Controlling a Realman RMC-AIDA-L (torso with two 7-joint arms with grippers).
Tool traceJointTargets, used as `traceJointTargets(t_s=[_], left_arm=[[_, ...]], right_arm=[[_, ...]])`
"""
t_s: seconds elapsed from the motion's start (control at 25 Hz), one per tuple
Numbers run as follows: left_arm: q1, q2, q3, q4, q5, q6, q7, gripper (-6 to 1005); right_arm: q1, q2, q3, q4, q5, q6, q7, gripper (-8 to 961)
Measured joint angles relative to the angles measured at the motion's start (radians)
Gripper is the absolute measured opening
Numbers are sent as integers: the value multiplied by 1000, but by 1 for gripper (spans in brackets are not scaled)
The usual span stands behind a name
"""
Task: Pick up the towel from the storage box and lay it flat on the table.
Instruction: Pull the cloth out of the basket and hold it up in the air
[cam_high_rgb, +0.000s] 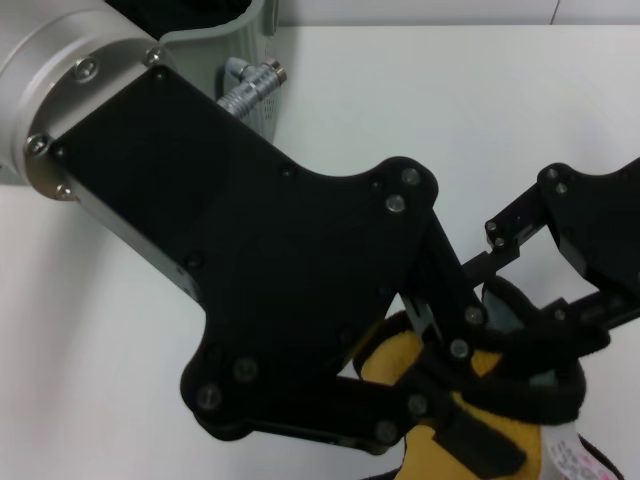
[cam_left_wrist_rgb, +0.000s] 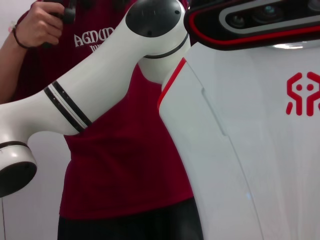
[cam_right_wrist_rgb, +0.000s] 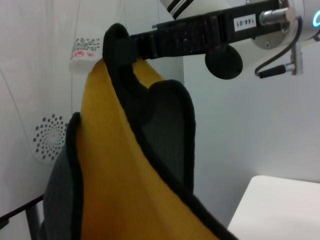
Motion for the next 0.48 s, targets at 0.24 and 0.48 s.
traceJointTargets(t_s=[0.24, 0.48], left_arm=[[-2, 0, -1, -10, 1, -1, 3, 28], [-5, -1, -3, -28, 1, -1, 5, 26]], right_arm=[[-8, 8, 96, 0, -67, -20, 0, 357], [-8, 22, 144, 0, -124, -26, 0, 239]])
